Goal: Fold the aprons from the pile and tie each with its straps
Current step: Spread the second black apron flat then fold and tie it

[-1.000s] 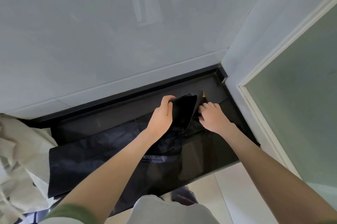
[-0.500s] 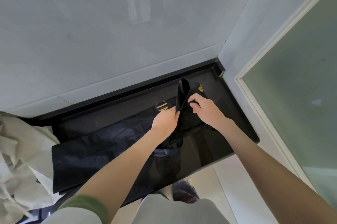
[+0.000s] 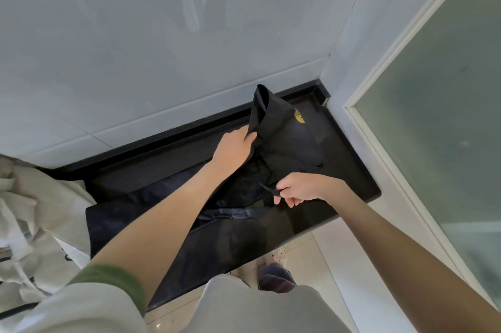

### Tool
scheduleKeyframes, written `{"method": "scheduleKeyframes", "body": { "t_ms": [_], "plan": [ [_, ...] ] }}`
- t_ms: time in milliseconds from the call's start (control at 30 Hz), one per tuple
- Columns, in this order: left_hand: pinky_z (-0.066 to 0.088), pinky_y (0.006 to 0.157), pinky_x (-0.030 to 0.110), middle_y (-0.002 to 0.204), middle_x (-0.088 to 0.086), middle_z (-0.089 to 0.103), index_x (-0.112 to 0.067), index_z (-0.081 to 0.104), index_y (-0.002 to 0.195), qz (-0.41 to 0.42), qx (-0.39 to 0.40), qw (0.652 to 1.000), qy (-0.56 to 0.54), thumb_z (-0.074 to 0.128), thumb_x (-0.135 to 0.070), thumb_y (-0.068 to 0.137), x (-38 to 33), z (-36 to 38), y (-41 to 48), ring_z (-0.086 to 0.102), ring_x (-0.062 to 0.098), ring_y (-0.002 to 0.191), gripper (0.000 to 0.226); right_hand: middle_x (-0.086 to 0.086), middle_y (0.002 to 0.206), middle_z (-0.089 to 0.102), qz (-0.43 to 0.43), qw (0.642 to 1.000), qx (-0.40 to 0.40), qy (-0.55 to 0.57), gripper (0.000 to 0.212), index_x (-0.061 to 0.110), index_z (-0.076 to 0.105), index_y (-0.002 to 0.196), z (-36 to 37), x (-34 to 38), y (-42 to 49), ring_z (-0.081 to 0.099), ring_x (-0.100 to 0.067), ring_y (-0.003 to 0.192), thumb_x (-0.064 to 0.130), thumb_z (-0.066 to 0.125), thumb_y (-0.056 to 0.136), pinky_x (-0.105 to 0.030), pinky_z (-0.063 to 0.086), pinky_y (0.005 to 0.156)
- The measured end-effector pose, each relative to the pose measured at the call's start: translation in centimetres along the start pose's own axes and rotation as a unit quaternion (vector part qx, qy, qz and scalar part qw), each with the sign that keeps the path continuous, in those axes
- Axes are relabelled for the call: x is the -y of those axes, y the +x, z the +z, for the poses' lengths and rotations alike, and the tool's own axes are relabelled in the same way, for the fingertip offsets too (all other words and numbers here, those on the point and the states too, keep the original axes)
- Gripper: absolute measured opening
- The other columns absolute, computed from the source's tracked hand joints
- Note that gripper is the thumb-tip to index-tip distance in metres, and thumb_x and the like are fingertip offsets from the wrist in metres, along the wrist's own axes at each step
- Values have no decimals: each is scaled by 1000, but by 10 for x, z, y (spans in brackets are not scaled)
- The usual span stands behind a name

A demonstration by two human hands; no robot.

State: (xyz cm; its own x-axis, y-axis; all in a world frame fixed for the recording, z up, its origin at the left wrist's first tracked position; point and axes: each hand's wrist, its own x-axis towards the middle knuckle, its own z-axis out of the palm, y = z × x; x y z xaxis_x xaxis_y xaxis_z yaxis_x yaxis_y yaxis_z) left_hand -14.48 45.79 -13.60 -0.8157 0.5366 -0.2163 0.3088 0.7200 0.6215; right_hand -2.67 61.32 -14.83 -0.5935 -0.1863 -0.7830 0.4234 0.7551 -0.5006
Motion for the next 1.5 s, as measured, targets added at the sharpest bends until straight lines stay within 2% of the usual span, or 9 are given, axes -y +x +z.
{"method": "scheduleKeyframes", "body": {
  "t_ms": [200, 300, 500, 600, 800, 1067, 1200, 1400, 1500],
  "plan": [
    [48, 97, 36, 108, -1, 64, -19, 59, 123, -13, 163, 971, -177, 32, -47, 102, -1, -6, -18, 58, 11, 98, 44, -4, 121, 64, 23, 998, 54, -24, 31, 18, 57, 127, 21, 7, -6, 60, -10, 96, 30, 46, 100, -21, 43, 87],
    [41, 104, 32, 126, -3, 59, -31, 52, 135, -32, 279, 941, -190, 23, -54, 100, 5, 6, -30, 54, 14, 118, 51, 4, 148, 44, 43, 997, 35, -54, 50, 24, 40, 146, 19, 11, -9, 43, -17, 133, 39, 45, 99, -32, 31, 111],
    [19, 118, 41, 158, 3, 26, -28, 36, 148, 71, 146, 979, 123, 42, -28, 102, 41, 39, -41, 20, 22, 146, 46, -2, 92, 66, 70, 983, -164, 50, 29, 7, 61, 111, 4, 10, 4, 66, -18, 91, 29, 47, 98, -26, 52, 73],
    [2, 119, 46, 162, 6, -1, -32, 13, 154, 37, 125, 969, 210, 38, -40, 102, 54, 51, -43, -2, 25, 149, 58, -6, 129, 57, -18, 937, -350, -12, 36, 17, 51, 131, -3, -14, 10, 51, -24, 123, 29, 51, 97, -38, 43, 101],
    [-8, 116, 46, 161, 10, -14, -29, -18, 148, 20, 115, 945, 304, 9, -64, 95, 81, 79, -58, -9, 30, 148, 69, -3, 163, 0, 30, 941, -240, -238, 60, 22, -3, 155, 23, -76, 46, -1, -23, 150, 45, 19, 104, -39, 1, 119],
    [9, 116, 48, 160, 13, 11, -25, 1, 150, 50, 52, 947, 312, -1, -61, 92, 80, 96, -48, 16, 32, 147, 68, -3, 163, 7, 76, 928, -302, -204, 60, 19, 7, 155, 11, -77, 48, 3, -22, 150, 27, 34, 102, -41, 4, 120],
    [-7, 117, 47, 161, 10, -9, -26, -12, 151, 76, 83, 938, 327, 6, -59, 95, 60, 110, -30, -8, 29, 149, 67, -9, 157, 27, 9, 887, -437, -148, 55, 11, 27, 151, 15, -38, 59, 20, -24, 147, 27, 43, 101, -36, 16, 118],
    [-11, 117, 36, 162, 6, -1, -14, 8, 155, 101, 71, 964, 235, 27, -48, 102, 58, 105, -33, -6, 22, 149, 66, -3, 163, 2, -61, 920, -318, -222, 55, 18, 5, 155, 35, -26, 90, -4, -19, 150, 36, 23, 106, -34, -7, 118],
    [-7, 120, 38, 162, 2, 10, -16, 23, 152, 161, 96, 958, 218, 48, -59, 91, 72, 93, -51, 4, 18, 149, 79, -2, 163, 6, -97, 939, -283, -168, 65, 17, 12, 155, 30, -31, 86, -4, -17, 150, 39, 41, 101, -30, -9, 116]
  ]
}}
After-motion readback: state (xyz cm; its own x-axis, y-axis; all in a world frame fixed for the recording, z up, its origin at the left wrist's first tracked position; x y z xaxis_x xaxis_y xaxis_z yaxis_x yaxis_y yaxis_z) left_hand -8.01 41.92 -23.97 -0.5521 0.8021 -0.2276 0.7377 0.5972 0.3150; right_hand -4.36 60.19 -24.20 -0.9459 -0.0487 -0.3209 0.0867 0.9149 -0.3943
